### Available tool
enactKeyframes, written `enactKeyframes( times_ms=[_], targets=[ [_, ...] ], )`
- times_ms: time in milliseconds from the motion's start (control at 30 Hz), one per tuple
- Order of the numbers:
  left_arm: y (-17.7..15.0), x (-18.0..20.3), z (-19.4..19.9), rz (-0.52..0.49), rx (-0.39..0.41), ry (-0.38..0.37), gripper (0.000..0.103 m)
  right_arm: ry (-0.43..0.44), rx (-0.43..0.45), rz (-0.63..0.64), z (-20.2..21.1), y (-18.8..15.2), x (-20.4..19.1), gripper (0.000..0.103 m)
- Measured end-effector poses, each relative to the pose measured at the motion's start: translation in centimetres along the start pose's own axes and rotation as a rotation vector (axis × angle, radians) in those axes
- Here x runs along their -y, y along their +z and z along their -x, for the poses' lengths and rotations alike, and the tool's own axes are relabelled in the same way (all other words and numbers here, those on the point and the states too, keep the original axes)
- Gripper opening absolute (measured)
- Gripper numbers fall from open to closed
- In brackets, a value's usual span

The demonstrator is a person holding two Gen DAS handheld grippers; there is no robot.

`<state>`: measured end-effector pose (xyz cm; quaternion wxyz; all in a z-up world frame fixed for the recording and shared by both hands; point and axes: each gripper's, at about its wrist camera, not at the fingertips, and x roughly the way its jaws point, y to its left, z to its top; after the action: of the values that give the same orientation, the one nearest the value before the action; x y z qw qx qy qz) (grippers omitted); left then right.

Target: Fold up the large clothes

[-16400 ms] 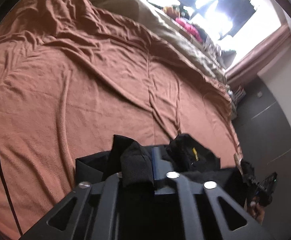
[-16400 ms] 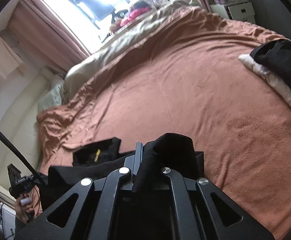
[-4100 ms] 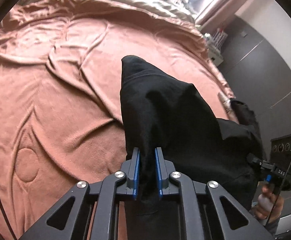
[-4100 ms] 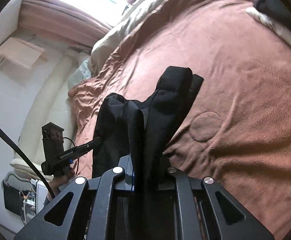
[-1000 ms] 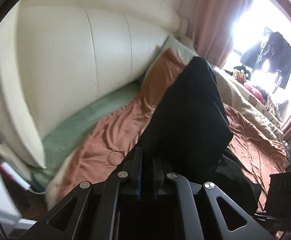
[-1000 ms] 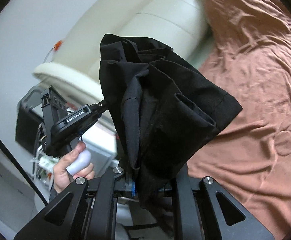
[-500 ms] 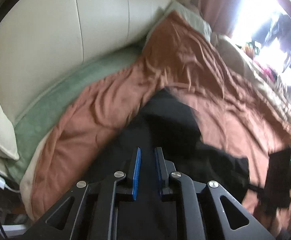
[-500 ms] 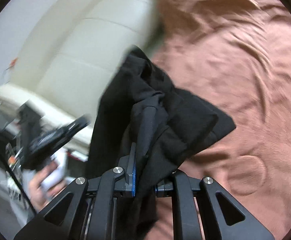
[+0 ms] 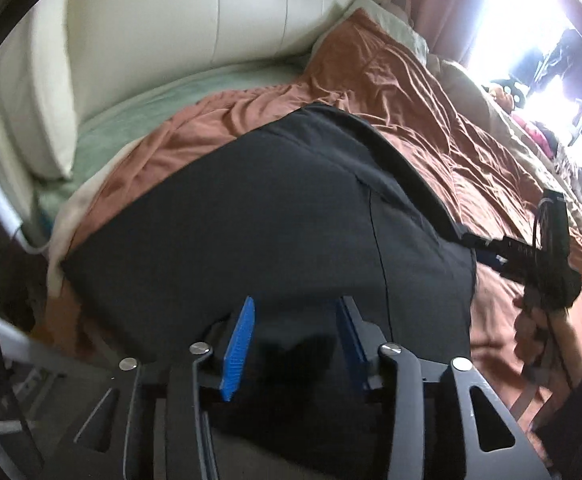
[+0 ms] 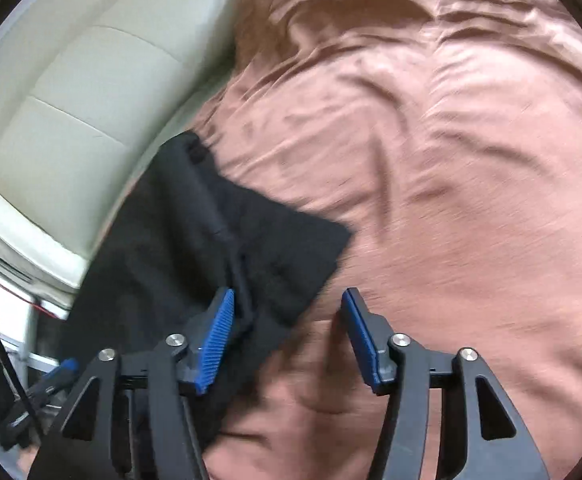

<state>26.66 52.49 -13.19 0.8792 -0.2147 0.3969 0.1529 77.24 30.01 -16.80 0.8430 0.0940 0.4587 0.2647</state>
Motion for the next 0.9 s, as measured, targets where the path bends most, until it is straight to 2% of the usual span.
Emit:
enactKeyframes(
  times_ms=[100,233,300,400,433,467,533,700,767,833,867,900],
  targets=[
    [-2.2,0.1,0.8,0.051,0.022,-0.010,0.052,-0.041,0.012,0.025,1.4,-0.2,0.3,0.054],
    [-4.5,0.4,2.1,0.124,0.063,-0.005,0.057,-0.016,0.019,0.029,3.2,-1.1,0.0,0.054],
    [-4.9,0.7,2.6,0.149,0.080,-0.015,0.075,0.011,0.016,0.031,4.0,-1.5,0.0,0.054],
    [-5.9,1.3,3.1,0.210,0.105,-0.061,0.090,0.050,0.000,0.037,5.2,-2.2,-0.4,0.054],
    [-6.3,1.7,3.1,0.230,0.107,-0.070,0.091,0.071,-0.013,0.045,5.5,-2.6,-0.9,0.054],
    [-6.6,2.0,2.9,0.241,0.104,-0.077,0.091,0.083,-0.020,0.052,5.9,-2.9,-0.9,0.056],
    [-7.5,2.5,2.2,0.277,0.084,-0.097,0.091,0.100,-0.023,0.075,6.6,-3.7,-1.8,0.069],
    [-9.7,2.9,1.4,0.390,0.073,-0.111,0.091,0.171,-0.050,0.069,8.4,-5.1,-0.8,0.070],
    [-10.5,3.1,1.2,0.442,0.078,-0.149,0.089,0.188,-0.052,0.061,10.2,-5.7,0.2,0.070],
    [-11.3,3.6,0.8,0.486,0.074,-0.176,0.069,0.205,-0.049,0.048,11.3,-6.1,1.1,0.070],
    [-11.5,3.9,0.6,0.498,0.063,-0.183,0.056,0.214,-0.045,0.041,11.8,-6.3,1.6,0.070],
    [-11.7,4.1,0.5,0.506,0.059,-0.178,0.048,0.219,-0.040,0.036,12.3,-6.5,1.9,0.070]
  ],
)
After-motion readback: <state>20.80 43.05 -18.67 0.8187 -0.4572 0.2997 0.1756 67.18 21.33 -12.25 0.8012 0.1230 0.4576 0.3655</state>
